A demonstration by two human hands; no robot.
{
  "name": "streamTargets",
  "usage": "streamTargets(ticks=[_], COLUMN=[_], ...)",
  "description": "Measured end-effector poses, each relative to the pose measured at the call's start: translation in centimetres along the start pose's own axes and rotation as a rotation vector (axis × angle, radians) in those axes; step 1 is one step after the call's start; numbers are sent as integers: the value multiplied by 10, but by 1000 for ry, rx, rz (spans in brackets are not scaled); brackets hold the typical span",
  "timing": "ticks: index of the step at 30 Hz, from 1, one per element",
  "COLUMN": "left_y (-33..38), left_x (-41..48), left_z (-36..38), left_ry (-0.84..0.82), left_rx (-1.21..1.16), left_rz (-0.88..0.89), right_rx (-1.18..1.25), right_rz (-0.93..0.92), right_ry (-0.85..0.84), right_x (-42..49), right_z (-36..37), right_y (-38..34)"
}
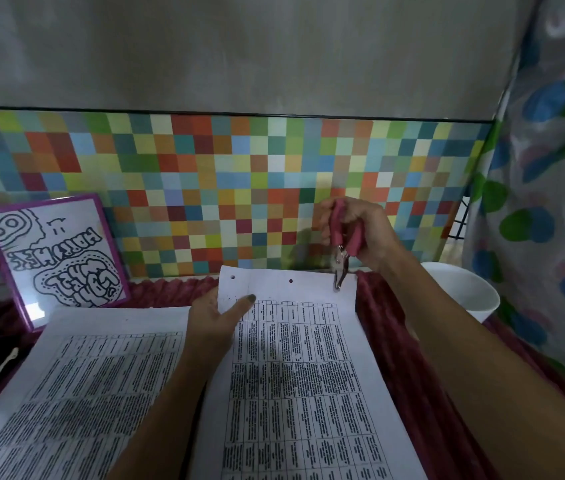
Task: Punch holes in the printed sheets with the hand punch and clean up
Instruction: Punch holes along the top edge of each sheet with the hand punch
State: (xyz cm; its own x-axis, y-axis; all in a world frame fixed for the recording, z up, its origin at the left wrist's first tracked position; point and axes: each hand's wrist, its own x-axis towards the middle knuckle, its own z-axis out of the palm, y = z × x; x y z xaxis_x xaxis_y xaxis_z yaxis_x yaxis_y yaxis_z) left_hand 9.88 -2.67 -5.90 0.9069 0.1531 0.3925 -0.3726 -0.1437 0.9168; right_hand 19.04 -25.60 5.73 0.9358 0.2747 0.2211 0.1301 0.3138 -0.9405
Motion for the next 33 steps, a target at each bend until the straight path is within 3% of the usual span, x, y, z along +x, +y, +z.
streamTargets(ticks=[3, 6, 8, 12, 15, 18, 25, 29, 33], left_y=[-4, -7, -7, 1, 3, 5, 7, 6, 7], left_x=[0, 0, 0, -3, -5, -6, -4, -3, -8], left_z=[0, 0, 0, 2, 4, 5, 5, 6, 7], left_ry=[34, 58, 76, 78, 111, 119, 127, 93, 108], left_rx=[48, 114, 143, 184, 255, 207, 105, 96, 118], left_rz=[-15, -16, 20, 135, 183, 170, 120, 126, 106], right_rx=[-44, -50, -33, -41, -5, 82, -22, -218, -120], right_rz=[37, 42, 33, 50, 79, 78, 34, -16, -148], right_ry=[-177, -197, -82, 345, 490, 442, -23, -49, 75], right_x=[-6, -11, -9, 0, 1, -3, -19, -23, -26], right_z=[-2, 2, 8, 13, 7, -1, 7, 18, 14], right_y=[-5, -9, -11, -9, -11, -16, -9, 0, -13])
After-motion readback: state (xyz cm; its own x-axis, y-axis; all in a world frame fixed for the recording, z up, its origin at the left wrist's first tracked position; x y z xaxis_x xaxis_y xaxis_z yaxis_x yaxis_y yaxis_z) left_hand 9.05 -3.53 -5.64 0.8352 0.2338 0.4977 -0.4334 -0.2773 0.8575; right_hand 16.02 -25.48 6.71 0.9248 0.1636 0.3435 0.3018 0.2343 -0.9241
